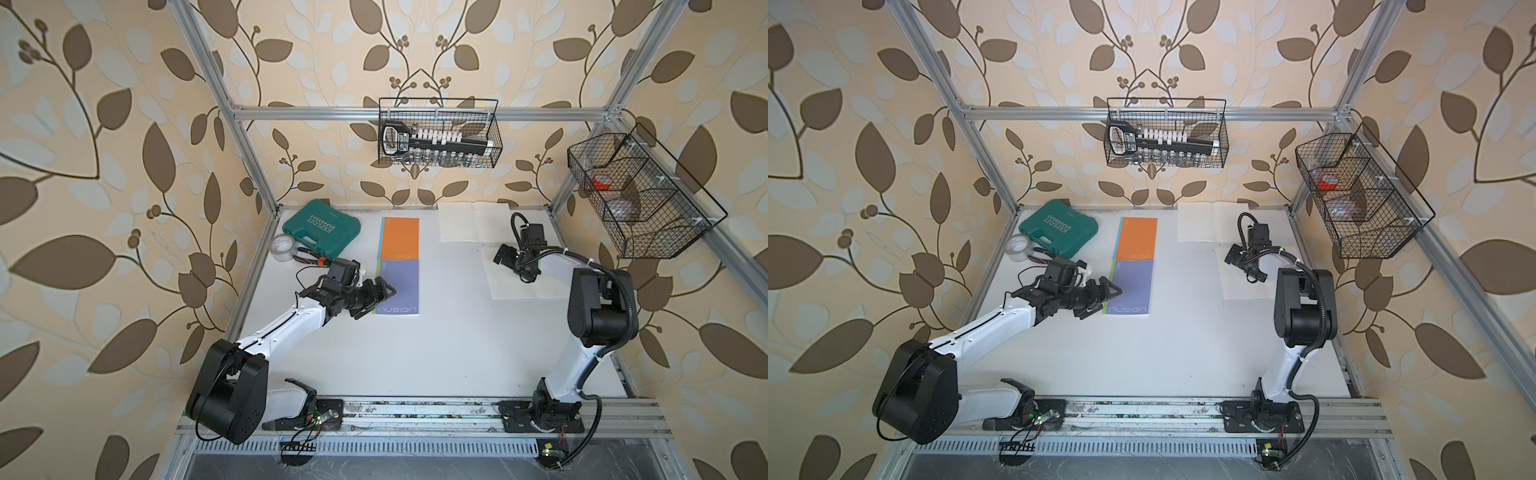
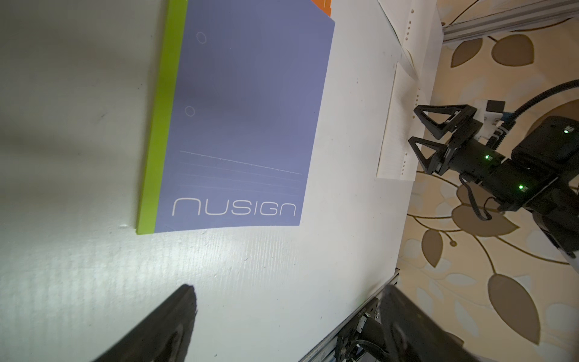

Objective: Close the notebook
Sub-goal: Move the notebook to the center of the board.

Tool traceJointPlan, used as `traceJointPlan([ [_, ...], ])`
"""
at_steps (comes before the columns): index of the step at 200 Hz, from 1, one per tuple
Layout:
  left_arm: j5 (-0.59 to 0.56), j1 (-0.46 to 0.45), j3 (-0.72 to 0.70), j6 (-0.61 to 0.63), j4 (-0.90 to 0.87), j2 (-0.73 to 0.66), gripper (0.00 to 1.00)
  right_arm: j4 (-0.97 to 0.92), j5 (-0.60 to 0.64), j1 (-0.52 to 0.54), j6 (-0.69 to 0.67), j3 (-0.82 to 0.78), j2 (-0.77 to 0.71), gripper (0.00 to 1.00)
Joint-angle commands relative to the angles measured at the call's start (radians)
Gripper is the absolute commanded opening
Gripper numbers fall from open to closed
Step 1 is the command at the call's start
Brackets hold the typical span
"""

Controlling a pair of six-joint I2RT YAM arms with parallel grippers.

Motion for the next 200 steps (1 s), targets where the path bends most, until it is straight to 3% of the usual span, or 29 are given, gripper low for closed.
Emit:
traceJointPlan([
  [1,0.021,-0.005,-0.004,-0.015,0.036,0.007,0.93,0.017,-0.049,0.013,0.027,-0.04,0.007,1.0],
  [103,0.05,-0.005,0.035,-0.036,0.092,0.117,0.93,0.116,-0.101,0.165,0.109,-0.346,-0.12,0.99],
  [200,0.055,-0.008,0.073,-0.048,0.097,0.146,0.93,0.155,-0.167,0.51,0.278,-0.343,-0.116,0.99],
])
